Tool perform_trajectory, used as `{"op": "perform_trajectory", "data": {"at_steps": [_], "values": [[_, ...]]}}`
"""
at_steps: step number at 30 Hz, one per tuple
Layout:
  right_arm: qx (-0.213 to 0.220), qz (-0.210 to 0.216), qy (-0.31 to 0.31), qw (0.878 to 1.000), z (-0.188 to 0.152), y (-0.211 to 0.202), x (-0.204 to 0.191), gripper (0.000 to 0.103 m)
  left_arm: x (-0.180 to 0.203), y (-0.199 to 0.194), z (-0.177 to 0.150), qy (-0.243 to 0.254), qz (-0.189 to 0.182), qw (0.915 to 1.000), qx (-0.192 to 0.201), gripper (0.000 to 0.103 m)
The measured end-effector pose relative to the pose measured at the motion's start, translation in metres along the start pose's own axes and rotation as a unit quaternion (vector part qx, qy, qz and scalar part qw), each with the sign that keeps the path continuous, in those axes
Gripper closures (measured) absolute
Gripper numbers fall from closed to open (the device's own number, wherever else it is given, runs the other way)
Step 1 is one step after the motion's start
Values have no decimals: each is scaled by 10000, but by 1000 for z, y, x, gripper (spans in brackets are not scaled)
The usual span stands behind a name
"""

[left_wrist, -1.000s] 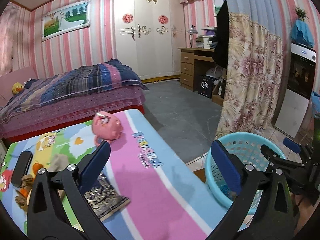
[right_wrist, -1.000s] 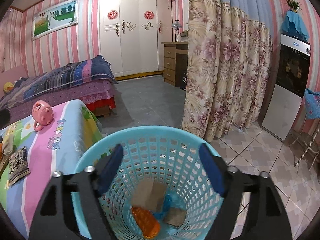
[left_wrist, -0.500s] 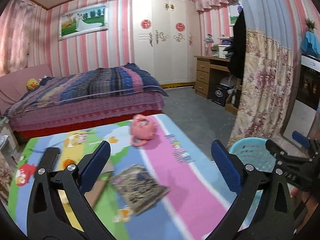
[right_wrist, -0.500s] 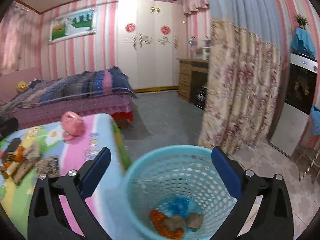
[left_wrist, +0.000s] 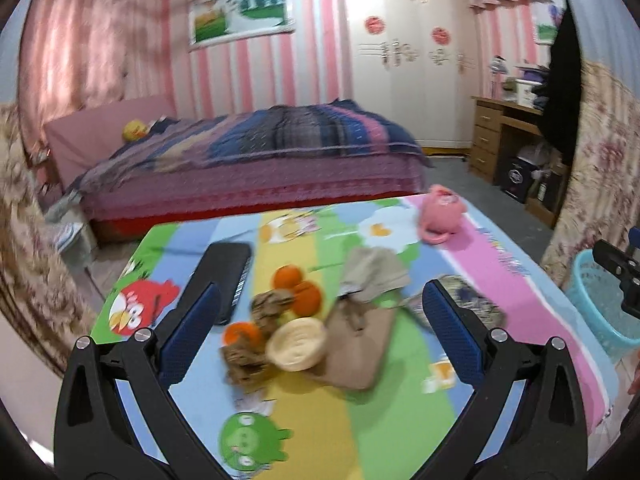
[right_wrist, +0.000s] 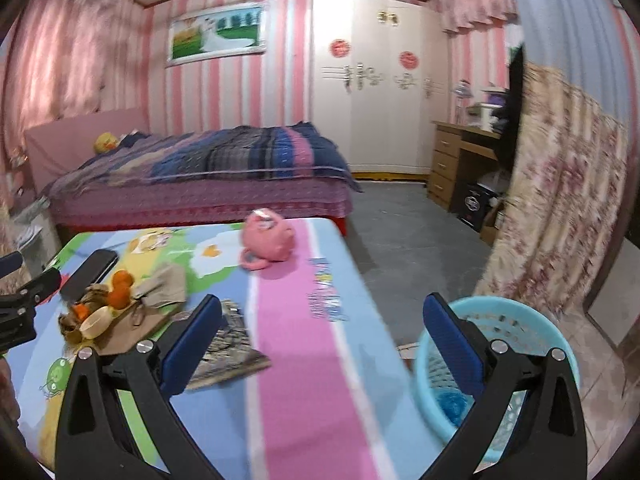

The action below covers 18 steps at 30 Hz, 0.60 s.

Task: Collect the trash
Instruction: 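Grasp crumpled brown paper with the left tool while the right tool grasps the printed snack bag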

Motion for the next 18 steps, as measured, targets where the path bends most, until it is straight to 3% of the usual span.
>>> {"op": "perform_trajectory", "data": {"at_steps": [4,11,18], "values": [[-91,154,30,9998,-3,15,-29,5,-33,9,-10,87,224,9997,-53,6],[-209,227,-179,9994,-30,37,-50,4,-78,40,-42,-221,460,9977,-436,6],[-165,309,-177,9992,-33,49,-53,4,-83,68,-74,-33,564,9954,-768,6]]}}
Point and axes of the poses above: each gripper's, at about its wrist camera, not at the fingertips, and y roughly the way its jaws point, x to its right, z to its top, the point moved 9 cm from there along y, roughly the way its jaws point, and after that the axes turned 6 degrees about x, right-handed, at the moved point
